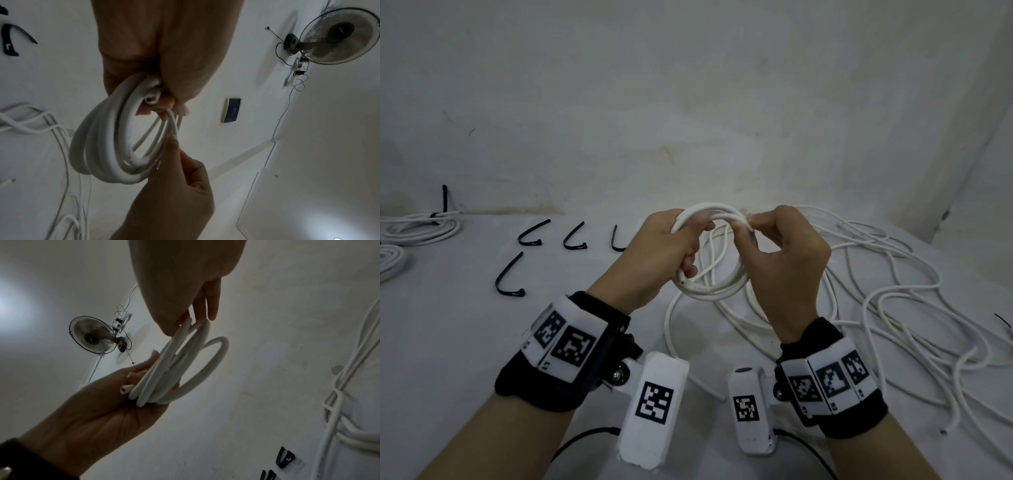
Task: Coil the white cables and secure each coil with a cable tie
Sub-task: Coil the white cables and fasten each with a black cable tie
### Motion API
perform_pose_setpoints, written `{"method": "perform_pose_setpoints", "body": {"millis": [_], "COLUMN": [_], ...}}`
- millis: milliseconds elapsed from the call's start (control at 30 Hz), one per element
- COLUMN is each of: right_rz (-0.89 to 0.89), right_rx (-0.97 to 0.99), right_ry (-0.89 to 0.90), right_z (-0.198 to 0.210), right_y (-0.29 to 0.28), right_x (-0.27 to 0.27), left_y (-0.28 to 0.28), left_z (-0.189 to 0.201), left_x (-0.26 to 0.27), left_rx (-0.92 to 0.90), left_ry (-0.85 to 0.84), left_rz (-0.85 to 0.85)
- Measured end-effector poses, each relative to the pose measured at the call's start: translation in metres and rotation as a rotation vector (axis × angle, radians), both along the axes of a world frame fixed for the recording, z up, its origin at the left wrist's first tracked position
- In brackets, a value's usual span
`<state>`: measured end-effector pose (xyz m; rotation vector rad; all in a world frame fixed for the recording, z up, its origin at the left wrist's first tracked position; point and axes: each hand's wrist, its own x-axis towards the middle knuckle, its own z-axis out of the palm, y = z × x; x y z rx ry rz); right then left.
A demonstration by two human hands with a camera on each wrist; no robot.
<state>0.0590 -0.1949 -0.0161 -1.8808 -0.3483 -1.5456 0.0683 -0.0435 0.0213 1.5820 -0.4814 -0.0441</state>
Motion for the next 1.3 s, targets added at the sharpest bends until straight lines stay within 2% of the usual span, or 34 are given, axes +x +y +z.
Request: {"method": "perform_pose_setpoints", "body": {"millis": [67, 233, 433, 733, 1000, 1100, 1167, 1233, 1300], "right_rz": [0.015, 0.017, -0.035, 0.001, 0.290, 0.406, 0.663, 0.880, 0.970], "right_rx": [0.008, 0.013, 0.023, 0.108, 0.191, 0.385, 0.621, 0.798, 0.856], "right_ry": [0.016, 0.015, -0.030, -0.035, 0.145, 0.375, 0.561, 0.636, 0.669], "right_z": [-0.001, -0.001, -0.001, -0.003, 0.003, 0.006, 0.010, 0.014, 0.019], "right_y": [0.001, 0.004, 0.003, 0.006, 0.006, 0.001, -0.001, -0.003, -0.004], "right_x": [0.000, 0.000, -0.001, 0.000, -0.001, -0.001, 0.000, -0.002, -0.005], "left_y": [0.000, -0.005, -0.009, -0.005, 0.002, 0.004, 0.007, 0.010, 0.013], "left_z": [0.001, 0.000, -0.002, 0.000, 0.000, -0.001, 0.000, 0.003, 0.005], "left_x": [0.000, 0.001, -0.002, -0.003, 0.009, 0.011, 0.010, 0.010, 0.010], "left_rx": [-0.029, -0.156, -0.216, -0.135, -0.186, -0.139, -0.133, -0.143, -0.154], "left_ry": [-0.001, 0.158, 0.266, 0.262, 0.111, 0.068, 0.074, 0.110, 0.144], "left_rz": [-0.008, 0.012, -0.112, -0.136, -0.032, -0.046, -0.086, -0.147, -0.210]}}
